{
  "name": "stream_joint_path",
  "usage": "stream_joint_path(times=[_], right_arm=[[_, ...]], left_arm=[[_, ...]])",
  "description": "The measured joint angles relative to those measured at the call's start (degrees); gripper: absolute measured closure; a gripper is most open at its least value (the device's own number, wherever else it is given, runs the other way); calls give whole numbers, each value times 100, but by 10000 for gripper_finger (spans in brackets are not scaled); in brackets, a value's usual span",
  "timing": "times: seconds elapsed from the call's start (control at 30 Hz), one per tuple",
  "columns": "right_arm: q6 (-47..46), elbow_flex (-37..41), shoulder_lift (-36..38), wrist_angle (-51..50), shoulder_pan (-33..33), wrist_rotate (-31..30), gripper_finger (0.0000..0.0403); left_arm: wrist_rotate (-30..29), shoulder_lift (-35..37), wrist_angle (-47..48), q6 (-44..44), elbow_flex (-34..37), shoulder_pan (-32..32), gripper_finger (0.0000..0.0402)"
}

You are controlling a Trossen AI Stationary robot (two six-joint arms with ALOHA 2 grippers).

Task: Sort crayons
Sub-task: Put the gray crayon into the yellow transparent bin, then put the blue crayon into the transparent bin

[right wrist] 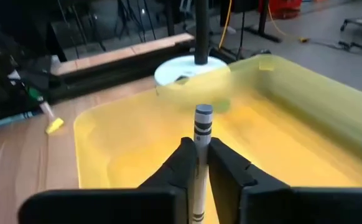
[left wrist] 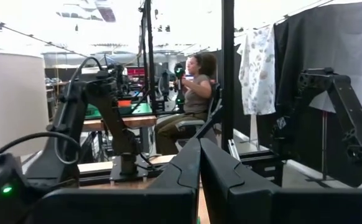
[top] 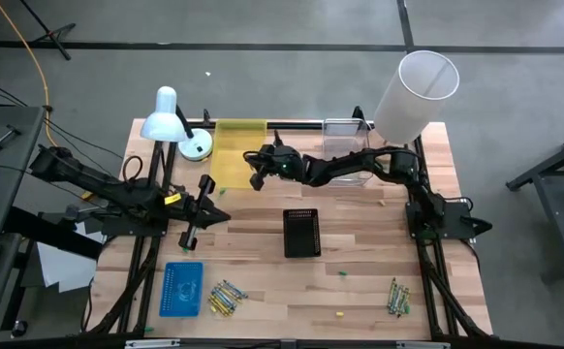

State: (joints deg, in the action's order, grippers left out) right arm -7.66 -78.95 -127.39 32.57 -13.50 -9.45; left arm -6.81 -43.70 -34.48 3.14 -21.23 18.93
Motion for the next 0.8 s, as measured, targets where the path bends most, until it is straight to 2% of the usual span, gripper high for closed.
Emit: stream_joint_path(times=[0.27, 0.4, 0.57, 0.67, 0.8], right_arm=[[-129, -122, 103, -719, 2, 85, 284], [347, -123, 372, -1106, 2, 89, 239], [969, -92, 1157, -2561, 41, 85, 208], [1082, 363, 1767, -3064, 175, 45, 204], [978, 1739, 2806, -2666, 564, -421, 204]], left_arm=[[0, 0, 2, 6, 0, 108, 399], [-2, 0, 62, 4, 0, 108, 399], [-4, 0, 222, -43, 2, 106, 399], [-4, 0, 238, -148, 2, 106, 399], [-9, 0, 337, -153, 2, 106, 399]])
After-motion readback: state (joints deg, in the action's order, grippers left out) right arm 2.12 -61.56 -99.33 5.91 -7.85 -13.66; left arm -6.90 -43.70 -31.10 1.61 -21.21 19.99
